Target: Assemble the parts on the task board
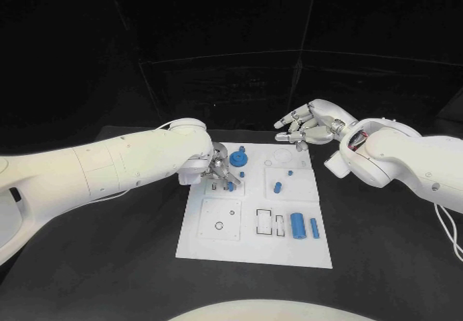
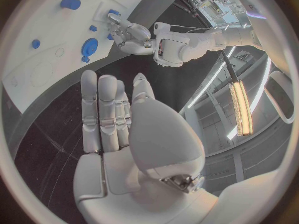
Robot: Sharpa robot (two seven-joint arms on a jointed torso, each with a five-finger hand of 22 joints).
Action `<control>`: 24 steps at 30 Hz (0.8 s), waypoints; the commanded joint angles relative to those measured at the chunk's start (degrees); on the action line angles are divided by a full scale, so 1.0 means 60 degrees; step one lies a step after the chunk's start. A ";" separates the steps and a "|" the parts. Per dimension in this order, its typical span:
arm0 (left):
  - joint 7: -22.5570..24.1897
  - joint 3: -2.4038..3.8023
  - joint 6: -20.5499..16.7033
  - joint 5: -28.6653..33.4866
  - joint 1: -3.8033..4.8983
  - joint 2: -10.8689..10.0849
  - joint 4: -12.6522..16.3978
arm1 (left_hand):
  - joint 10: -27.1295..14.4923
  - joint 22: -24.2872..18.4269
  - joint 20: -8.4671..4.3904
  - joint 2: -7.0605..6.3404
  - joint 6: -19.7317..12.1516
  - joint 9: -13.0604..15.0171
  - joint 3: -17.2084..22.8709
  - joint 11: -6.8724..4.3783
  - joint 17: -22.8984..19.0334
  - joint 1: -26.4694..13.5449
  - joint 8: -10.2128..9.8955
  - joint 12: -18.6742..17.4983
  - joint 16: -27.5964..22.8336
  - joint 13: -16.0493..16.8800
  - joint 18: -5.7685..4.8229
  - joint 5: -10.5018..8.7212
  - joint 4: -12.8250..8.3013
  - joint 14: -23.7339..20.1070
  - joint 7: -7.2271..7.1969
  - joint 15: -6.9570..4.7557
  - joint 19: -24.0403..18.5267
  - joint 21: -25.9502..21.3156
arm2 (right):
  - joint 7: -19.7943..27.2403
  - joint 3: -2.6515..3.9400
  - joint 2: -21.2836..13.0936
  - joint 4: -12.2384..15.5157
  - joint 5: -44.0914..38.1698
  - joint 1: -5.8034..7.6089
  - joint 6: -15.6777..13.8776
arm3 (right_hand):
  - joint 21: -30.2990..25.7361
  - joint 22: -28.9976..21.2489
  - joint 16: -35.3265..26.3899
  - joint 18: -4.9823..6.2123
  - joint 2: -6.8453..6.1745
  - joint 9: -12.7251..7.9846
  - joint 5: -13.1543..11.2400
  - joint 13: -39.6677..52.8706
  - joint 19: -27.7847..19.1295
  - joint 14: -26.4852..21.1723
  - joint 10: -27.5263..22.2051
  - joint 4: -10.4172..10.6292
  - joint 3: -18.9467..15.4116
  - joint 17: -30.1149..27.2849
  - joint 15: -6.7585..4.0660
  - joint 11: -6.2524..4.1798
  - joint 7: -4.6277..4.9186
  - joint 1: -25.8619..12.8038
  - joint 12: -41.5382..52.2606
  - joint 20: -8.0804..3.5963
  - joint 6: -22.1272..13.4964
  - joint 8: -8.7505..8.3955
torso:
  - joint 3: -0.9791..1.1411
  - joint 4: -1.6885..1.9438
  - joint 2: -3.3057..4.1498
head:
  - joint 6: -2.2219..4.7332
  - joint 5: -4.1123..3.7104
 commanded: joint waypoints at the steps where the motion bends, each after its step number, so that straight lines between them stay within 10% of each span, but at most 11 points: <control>1: 0.0027 0.0001 0.0182 -0.0051 0.0016 0.0026 -0.0005 | -0.0066 0.0072 -0.0019 0.0071 -0.0115 0.0055 0.0106 0.0000 0.2513 0.0249 0.0049 0.0018 0.0029 -0.0004 -0.0041 -0.0016 -0.0164 0.1008 0.0009 -0.0027 0.0259 0.0013 | 0.0006 0.0007 0.0009 0.0000 0.0020 0.0022 0.0042 | -0.0046 -0.0009 -0.0025 0.0157 0.0083 -0.0010 0.0047 -0.0016 -0.0086 0.0060 -0.0061 0.0008 -0.0066 -0.0012 0.0008 -0.0026 0.0014 -0.0012 0.0018 -0.0002 -0.0052 0.0051 | -0.0002 0.0002 0.0000 | -0.0022 0.0002; 18: 0.0132 -0.0004 0.0130 -0.0048 0.0016 0.0052 0.0043 | -0.0137 0.0055 -0.0024 0.0258 -0.0268 0.0207 0.0734 -0.0026 0.2513 0.0978 0.0019 -0.0050 0.0029 -0.0035 -0.0030 0.0006 -0.0723 0.1008 -0.0019 -0.0042 0.0223 -0.0012 | -0.0027 0.0006 0.0076 -0.0058 0.0020 0.0022 0.0088 | -0.0065 -0.0031 -0.0040 0.0161 0.0088 -0.0010 0.0056 -0.0018 -0.0099 0.0061 -0.0065 0.0006 -0.0066 -0.0025 0.0008 -0.0026 0.0014 -0.0005 0.0016 -0.0002 -0.0053 0.0052 | -0.0002 0.0003 -0.0004 | -0.0063 -0.0011; 24: 0.0222 -0.0004 0.0056 -0.0047 0.0016 0.0013 0.0082 | -0.0311 0.0035 -0.0104 0.0384 -0.0519 0.0147 0.1792 -0.0104 0.2513 0.2153 -0.0216 -0.0269 0.0029 -0.0163 -0.0022 0.0370 -0.1549 0.1008 -0.0087 -0.0124 0.0203 -0.0034 | -0.0033 0.0006 0.0099 -0.0072 0.0020 0.0022 0.0114 | -0.0065 -0.0031 -0.0040 0.0161 0.0088 -0.0010 0.0056 -0.0018 -0.0099 0.0061 -0.0065 0.0006 -0.0066 -0.0025 0.0008 -0.0026 0.0014 -0.0005 0.0016 -0.0002 -0.0053 0.0052 | -0.0006 0.0005 0.0005 | -0.0089 -0.0018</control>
